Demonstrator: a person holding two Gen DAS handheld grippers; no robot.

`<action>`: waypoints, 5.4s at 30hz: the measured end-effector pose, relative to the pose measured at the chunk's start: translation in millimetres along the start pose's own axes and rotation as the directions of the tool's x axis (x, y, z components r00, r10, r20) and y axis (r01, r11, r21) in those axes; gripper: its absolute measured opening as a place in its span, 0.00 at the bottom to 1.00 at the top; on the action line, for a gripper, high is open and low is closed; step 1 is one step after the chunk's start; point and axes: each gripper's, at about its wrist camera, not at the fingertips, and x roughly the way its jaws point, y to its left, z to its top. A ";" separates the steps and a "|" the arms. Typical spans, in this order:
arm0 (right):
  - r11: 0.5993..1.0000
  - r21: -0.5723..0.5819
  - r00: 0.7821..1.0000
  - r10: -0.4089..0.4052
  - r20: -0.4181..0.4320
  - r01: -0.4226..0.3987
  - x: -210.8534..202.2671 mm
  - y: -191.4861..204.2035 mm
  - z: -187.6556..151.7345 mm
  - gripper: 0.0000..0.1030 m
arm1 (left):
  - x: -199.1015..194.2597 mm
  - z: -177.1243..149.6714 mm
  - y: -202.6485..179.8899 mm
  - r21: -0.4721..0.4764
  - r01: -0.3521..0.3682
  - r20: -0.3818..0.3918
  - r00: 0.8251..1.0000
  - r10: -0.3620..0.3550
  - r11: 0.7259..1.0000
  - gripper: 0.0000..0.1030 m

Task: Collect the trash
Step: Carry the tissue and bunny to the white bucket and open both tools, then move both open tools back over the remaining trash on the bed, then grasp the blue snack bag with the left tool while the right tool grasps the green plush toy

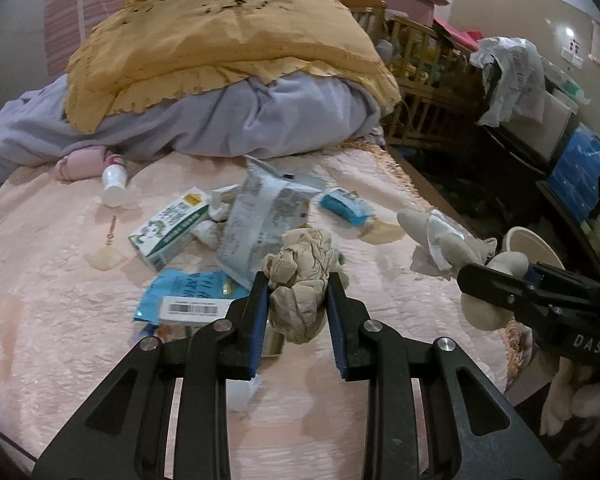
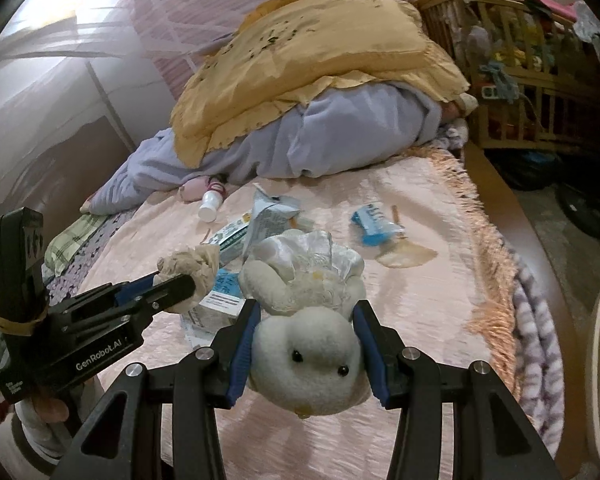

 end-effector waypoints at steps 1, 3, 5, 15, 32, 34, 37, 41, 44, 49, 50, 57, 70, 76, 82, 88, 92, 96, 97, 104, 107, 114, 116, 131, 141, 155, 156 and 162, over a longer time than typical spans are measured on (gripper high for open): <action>1.000 0.004 1.000 -0.004 0.002 0.004 -1.9 -2.7 -0.3 0.45 | 0.8 0.7 -3.8 0.005 0.005 -0.001 1.000 -0.005 1.000 0.24; 1.000 0.011 1.000 -0.010 0.005 0.010 -6.3 -7.3 -1.9 0.45 | 2.3 1.8 -9.8 0.012 0.013 -0.002 1.000 -0.013 1.000 0.24; 1.000 0.017 1.000 -0.019 0.009 0.018 -10.1 -12.1 -2.6 0.45 | 3.6 2.6 -15.5 0.019 0.022 -0.004 1.000 -0.022 1.000 0.24; 0.997 0.042 0.998 -0.065 0.028 0.063 -28.8 -35.7 -5.7 0.45 | 12.2 8.0 -52.1 0.067 0.070 -0.016 0.997 -0.069 0.995 0.24; 0.969 0.168 0.981 -0.190 0.046 0.180 -73.7 -113.0 -23.9 0.45 | 40.0 19.8 -133.1 0.130 0.208 -0.074 0.977 -0.199 0.970 0.24; 0.964 0.185 0.978 -0.204 0.046 0.193 -79.2 -122.5 -26.1 0.45 | 43.9 21.2 -143.7 0.140 0.219 -0.082 0.974 -0.210 0.965 0.24; 0.952 0.217 0.971 -0.232 0.048 0.217 -89.7 -141.1 -30.5 0.45 | 51.1 23.4 -160.3 0.151 0.242 -0.101 0.968 -0.229 0.958 0.24; 0.931 0.259 0.959 -0.281 0.050 0.259 -103.6 -165.3 -35.5 0.45 | 59.7 24.2 -185.9 0.179 0.262 -0.118 0.963 -0.244 0.948 0.24; 0.911 0.300 0.949 -0.312 0.050 0.283 -115.1 -185.2 -41.4 0.45 | 66.4 23.4 -204.9 0.199 0.278 -0.132 0.958 -0.256 0.940 0.24; 0.877 0.363 0.934 -0.354 0.043 0.315 -131.4 -214.4 -52.3 0.45 | 75.3 21.7 -234.8 0.232 0.306 -0.152 0.949 -0.276 0.923 0.24; 0.869 0.375 0.931 -0.363 0.041 0.322 -134.3 -220.0 -54.5 0.45 | 77.0 21.6 -240.2 0.239 0.311 -0.155 0.947 -0.280 0.920 0.24; 0.817 0.448 0.910 -0.413 0.018 0.362 -147.4 -249.2 -68.9 0.45 | 89.9 23.0 -268.8 0.257 0.356 -0.177 0.931 -0.319 0.898 0.24; 0.743 0.542 0.889 -0.457 -0.019 0.393 -153.0 -281.8 -87.5 0.46 | 117.0 20.4 -312.1 0.234 0.444 -0.244 0.888 -0.390 0.865 0.25; 0.713 0.566 0.874 -0.485 -0.029 0.415 -154.5 -289.2 -91.0 0.48 | 124.5 21.4 -321.1 0.217 0.488 -0.251 0.865 -0.434 0.846 0.36; 0.686 0.601 0.873 -0.487 -0.041 0.411 -154.9 -296.7 -97.5 0.50 | 126.7 21.5 -318.5 0.188 0.514 -0.262 0.847 -0.462 0.837 0.57; 0.701 0.587 0.883 -0.467 -0.053 0.406 -150.2 -292.5 -96.4 0.50 | 121.9 21.7 -302.0 0.182 0.490 -0.252 0.861 -0.441 0.852 0.57; 0.721 0.566 0.890 -0.453 -0.053 0.400 -146.0 -284.5 -92.7 0.50 | 115.8 22.6 -281.4 0.167 0.454 -0.229 0.881 -0.413 0.875 0.57; 0.742 0.539 0.893 -0.447 -0.047 0.399 -139.6 -271.0 -86.9 0.51 | 109.9 22.4 -257.5 0.155 0.398 -0.198 0.909 -0.367 0.904 0.57; 0.748 0.530 0.895 -0.444 -0.046 0.399 -137.0 -266.2 -84.4 0.52 | 107.5 21.8 -250.7 0.154 0.384 -0.190 0.916 -0.354 0.911 0.57; 0.792 0.476 0.911 -0.409 -0.051 0.382 -116.2 -238.2 -73.7 0.56 | 94.3 15.2 -207.9 0.134 0.301 -0.158 0.947 -0.280 0.944 0.57; 0.816 0.446 0.921 -0.386 -0.056 0.369 -103.5 -221.8 -68.1 0.56 | 87.6 12.7 -190.6 0.131 0.270 -0.147 0.957 -0.250 0.954 0.57; 0.876 0.365 0.947 -0.315 -0.062 0.315 -71.8 -179.7 -55.8 0.56 | 79.1 2.5 -149.3 0.105 0.204 -0.155 0.970 -0.187 0.973 0.57; 0.890 0.345 0.954 -0.293 -0.067 0.298 -61.9 -167.7 -52.9 0.56 | 77.0 -0.1 -136.4 0.094 0.184 -0.154 0.974 -0.169 0.978 0.57; 0.966 0.175 0.977 -0.167 -0.132 0.189 -0.3 -90.7 -36.7 0.57 | 73.4 -16.9 -10.9 -0.050 -0.010 -0.186 0.983 0.000 0.999 0.57; 0.995 0.064 0.982 -0.063 -0.176 0.075 48.6 -41.0 -21.6 0.61 | 64.1 -19.5 97.1 -0.143 -0.220 -0.210 0.960 0.187 0.965 0.57; 0.969 -0.246 0.971 -0.091 -0.219 0.036 170.5 19.1 23.9 0.61 | 53.8 -17.2 176.6 -0.261 -0.104 -0.210 0.977 0.049 0.960 0.65; 0.968 -0.251 0.971 -0.086 -0.222 0.028 175.5 19.4 26.3 0.61 | 61.1 -15.9 175.5 -0.260 -0.086 -0.228 0.973 0.025 0.962 0.65; 0.958 -0.288 0.974 -0.073 -0.213 0.009 196.2 23.8 38.9 0.63 | 107.4 -9.6 163.8 -0.256 -0.023 -0.308 0.950 -0.059 0.966 0.65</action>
